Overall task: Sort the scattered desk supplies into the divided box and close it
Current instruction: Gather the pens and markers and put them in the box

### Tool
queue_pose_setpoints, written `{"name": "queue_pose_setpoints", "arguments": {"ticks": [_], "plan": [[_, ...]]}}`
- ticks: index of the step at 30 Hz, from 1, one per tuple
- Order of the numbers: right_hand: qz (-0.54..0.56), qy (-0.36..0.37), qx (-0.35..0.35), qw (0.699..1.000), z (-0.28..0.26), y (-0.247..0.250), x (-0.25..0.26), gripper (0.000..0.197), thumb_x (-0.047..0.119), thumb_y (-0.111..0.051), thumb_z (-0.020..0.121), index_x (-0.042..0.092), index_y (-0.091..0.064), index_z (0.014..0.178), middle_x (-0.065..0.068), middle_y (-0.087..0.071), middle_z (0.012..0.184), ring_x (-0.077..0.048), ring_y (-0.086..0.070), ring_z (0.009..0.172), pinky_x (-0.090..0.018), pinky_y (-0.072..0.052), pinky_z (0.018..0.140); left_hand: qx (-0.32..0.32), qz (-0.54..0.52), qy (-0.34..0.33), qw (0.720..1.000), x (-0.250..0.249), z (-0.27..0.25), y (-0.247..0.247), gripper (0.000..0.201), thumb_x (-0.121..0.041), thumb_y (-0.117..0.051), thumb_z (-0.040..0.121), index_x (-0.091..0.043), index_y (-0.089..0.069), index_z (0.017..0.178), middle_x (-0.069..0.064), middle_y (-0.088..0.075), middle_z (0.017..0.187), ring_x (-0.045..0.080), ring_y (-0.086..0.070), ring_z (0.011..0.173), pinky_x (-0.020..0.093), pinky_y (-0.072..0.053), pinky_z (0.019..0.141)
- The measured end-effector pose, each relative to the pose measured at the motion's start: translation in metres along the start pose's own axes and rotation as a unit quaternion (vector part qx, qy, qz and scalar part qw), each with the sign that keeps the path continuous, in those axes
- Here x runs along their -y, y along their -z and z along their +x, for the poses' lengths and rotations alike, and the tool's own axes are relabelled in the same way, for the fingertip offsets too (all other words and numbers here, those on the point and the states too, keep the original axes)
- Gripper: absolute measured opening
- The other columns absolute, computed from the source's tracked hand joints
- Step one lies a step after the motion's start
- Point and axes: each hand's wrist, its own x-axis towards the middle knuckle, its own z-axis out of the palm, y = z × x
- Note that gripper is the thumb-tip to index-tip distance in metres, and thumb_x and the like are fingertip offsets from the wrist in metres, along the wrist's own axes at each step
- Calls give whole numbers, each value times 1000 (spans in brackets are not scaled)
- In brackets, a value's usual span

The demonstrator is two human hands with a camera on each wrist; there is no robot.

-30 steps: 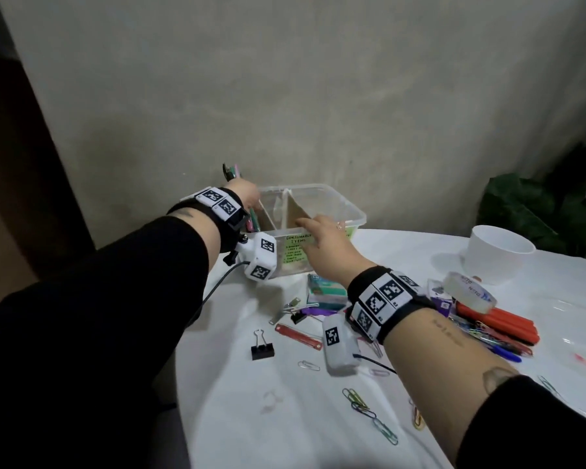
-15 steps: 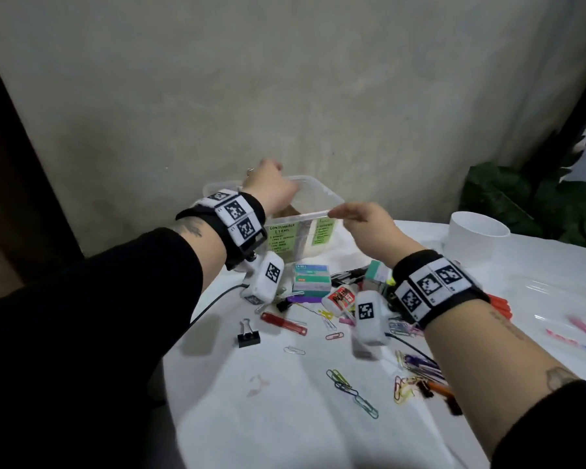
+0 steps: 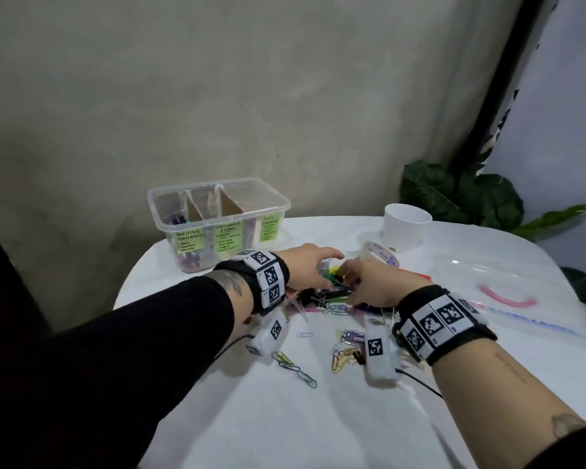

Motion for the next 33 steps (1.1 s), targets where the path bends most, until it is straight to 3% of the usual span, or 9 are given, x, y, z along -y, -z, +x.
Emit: {"name": "queue_pose_setpoints", "arguments": {"ticks": [5, 8, 11, 15, 19, 23, 26, 30, 33], "plan": [[-13, 3, 26, 1000, -1, -19, -10, 81, 0, -63, 73, 50, -50, 135, -3, -47, 128, -23, -56, 109, -38, -57, 88, -65, 43, 54, 996, -9, 10, -11, 33, -29, -72, 83, -21, -71, 116, 5, -63, 121, 22, -64, 103, 30, -51, 92], [-18, 16, -3, 1000, -1, -22, -11, 53, 12, -61, 84, 39, -57, 131, -6, -56, 125, -23, -44, 124, -38, -46, 101, -96, 21, 84, 992, -4, 10, -8, 31, -21, -77, 78, -22, -75, 109, 0, -70, 113, 18, -65, 99, 26, -51, 86], [-31, 14, -18, 999, -4, -20, -6, 24, 21, -65, 87, 23, -65, 111, -2, -64, 109, -23, -51, 111, -36, -50, 93, -114, 7, 104, 988, 4, 5, -3, 31, -18, -77, 75, -23, -76, 106, -3, -71, 113, 16, -65, 99, 29, -54, 90], [-68, -9, -10, 998, -3, -21, -2, 16, 24, -67, 84, 15, -65, 97, -5, -65, 100, -27, -59, 99, -42, -55, 90, -117, 21, 106, 987, 9, -1, 0, 30, -16, -75, 77, -26, -76, 105, -1, -67, 117, 17, -66, 97, 29, -54, 89], [-83, -15, -18, 996, -10, -20, -2, 19, 26, -68, 86, 13, -65, 100, -6, -60, 102, -27, -61, 94, -40, -54, 88, -104, 75, 86, 988, 7, -6, -2, 27, -19, -70, 80, -32, -73, 104, 1, -58, 120, 21, -60, 102, 32, -52, 91], [43, 12, -118, 992, -20, -8, -9, 4, 24, -72, 84, 22, -70, 87, 0, -65, 88, -21, -62, 83, -35, -51, 79, -119, 15, -6, 993, -4, -7, -5, 10, -34, -70, 82, -36, -72, 91, -7, -58, 116, 15, -53, 115, 40, -44, 99], [216, 15, -186, 958, -29, 1, -19, 5, 23, -79, 80, 21, -74, 78, 4, -68, 77, -15, -60, 73, -26, -45, 64, -90, -11, -18, 996, -17, -5, -9, 15, -24, -64, 88, -31, -74, 96, -11, -68, 101, 13, -63, 99, 33, -51, 90], [419, -17, -270, 867, -46, 5, -30, 7, 21, -76, 85, 17, -77, 80, 1, -73, 78, -15, -65, 77, -26, -50, 71, -104, 38, 17, 994, -28, 2, -19, 18, -20, -61, 88, -28, -74, 97, -4, -70, 106, 18, -64, 98, 32, -53, 87], [393, -41, -265, 880, -50, -3, -37, 4, 19, -75, 85, 18, -75, 81, -1, -73, 83, -17, -67, 81, -30, -54, 75, -85, 101, 31, 991, -34, 2, -29, 18, -23, -63, 86, -28, -73, 100, -7, -71, 103, 17, -63, 98, 31, -48, 86]]}}
